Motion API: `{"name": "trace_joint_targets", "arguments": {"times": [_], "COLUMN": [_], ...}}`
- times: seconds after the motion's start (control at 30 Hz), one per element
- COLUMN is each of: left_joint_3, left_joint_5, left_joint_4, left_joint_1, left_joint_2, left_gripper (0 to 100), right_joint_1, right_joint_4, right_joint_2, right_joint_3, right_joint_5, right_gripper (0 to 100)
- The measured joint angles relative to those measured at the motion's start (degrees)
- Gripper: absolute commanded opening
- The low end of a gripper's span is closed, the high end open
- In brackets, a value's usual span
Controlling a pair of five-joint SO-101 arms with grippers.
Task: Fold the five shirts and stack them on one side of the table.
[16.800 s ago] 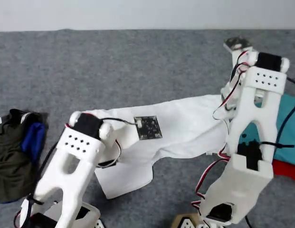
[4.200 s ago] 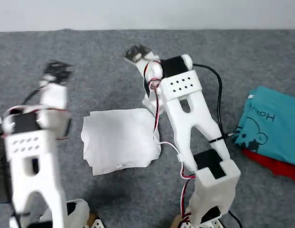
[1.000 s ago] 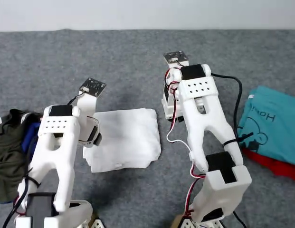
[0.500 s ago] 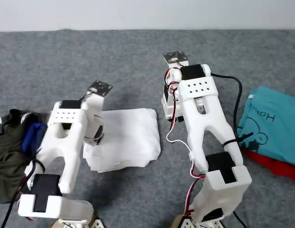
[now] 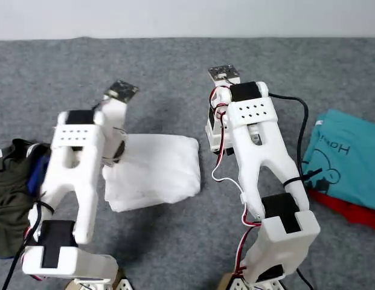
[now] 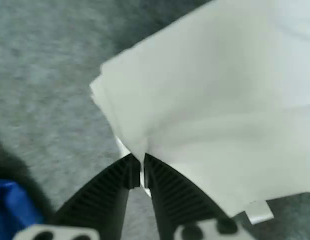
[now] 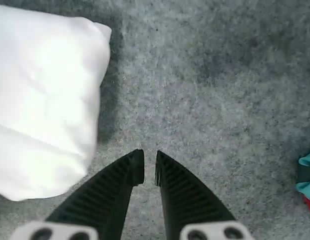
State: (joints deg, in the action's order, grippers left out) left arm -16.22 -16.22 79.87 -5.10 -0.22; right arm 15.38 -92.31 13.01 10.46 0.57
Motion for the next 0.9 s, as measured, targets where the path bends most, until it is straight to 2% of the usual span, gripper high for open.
{"name": "trace_joint_targets", "arguments": {"times": [0.27, 0.47, 0.6, 0.9], "left_joint_3": [-0.62, -4.04, -4.13, 4.48], "left_joint_5": [-2.64, -2.81, -2.90, -2.81], "left_joint_4": [0.88, 0.88, 0.88, 10.29], "left_joint_1": [-2.20, -2.20, -2.20, -1.58], "left_joint_2": [0.00, 0.00, 0.00, -6.59], "left_gripper": [1, 15, 16, 15], "right_joint_1": [0.00, 0.00, 0.00, -2.29], "right_joint_4": [0.00, 0.00, -1.41, -6.51], "right_joint_2": [0.00, 0.00, 0.00, -5.71], "right_joint_3": [0.00, 0.00, 0.00, 0.00], "right_joint_5": [0.00, 0.00, 0.00, 0.00], "right_gripper": [5.4, 5.4, 5.4, 5.4]}}
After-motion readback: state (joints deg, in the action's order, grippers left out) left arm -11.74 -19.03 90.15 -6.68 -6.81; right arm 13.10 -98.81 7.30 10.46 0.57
